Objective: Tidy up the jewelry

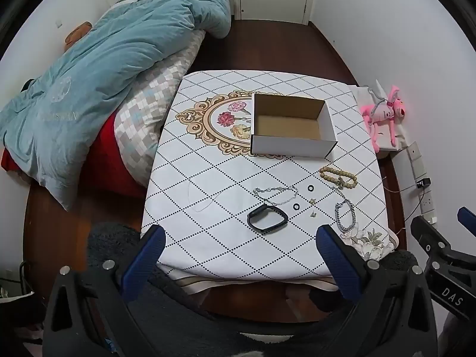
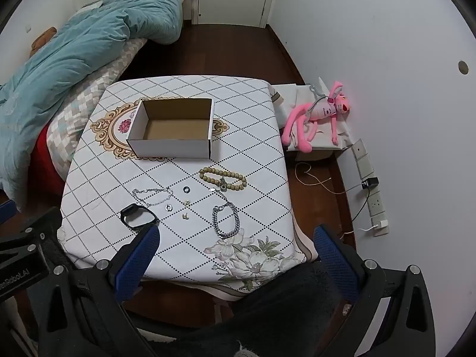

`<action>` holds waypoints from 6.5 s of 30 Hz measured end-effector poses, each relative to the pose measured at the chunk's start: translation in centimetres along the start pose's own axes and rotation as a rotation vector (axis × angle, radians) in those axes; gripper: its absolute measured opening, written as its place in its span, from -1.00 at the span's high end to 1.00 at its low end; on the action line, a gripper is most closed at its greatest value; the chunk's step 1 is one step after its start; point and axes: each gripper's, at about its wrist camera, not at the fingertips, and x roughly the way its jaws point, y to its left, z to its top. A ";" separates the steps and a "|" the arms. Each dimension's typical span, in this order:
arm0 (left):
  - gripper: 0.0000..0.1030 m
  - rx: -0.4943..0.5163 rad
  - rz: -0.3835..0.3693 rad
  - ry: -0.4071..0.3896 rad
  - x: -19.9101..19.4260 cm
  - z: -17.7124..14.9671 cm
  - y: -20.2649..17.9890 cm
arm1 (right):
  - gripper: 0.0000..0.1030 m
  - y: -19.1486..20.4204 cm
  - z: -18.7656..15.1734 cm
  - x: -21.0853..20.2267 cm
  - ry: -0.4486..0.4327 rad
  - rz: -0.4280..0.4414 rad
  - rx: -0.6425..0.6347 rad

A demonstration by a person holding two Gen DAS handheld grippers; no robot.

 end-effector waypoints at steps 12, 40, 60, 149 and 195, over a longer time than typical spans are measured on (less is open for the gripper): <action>-1.00 0.003 -0.001 -0.016 -0.8 0.1 -0.4 | -1.00 -0.3 0.2 0.2 0.007 0.021 0.011; -1.00 0.013 -0.004 -0.033 -1.3 0.3 -1.0 | -1.00 -1.0 0.2 -0.3 -0.007 0.036 0.034; -1.00 0.016 -0.008 -0.038 -1.6 0.3 -1.3 | -1.00 -1.1 0.3 -1.1 -0.019 0.036 0.035; 0.86 0.052 -0.085 0.218 22.4 -2.4 0.2 | 0.84 -1.7 -5.8 23.9 0.195 0.091 0.169; -0.26 0.004 -0.219 0.110 20.3 21.1 -1.8 | 0.81 4.0 18.4 24.1 0.071 0.425 0.014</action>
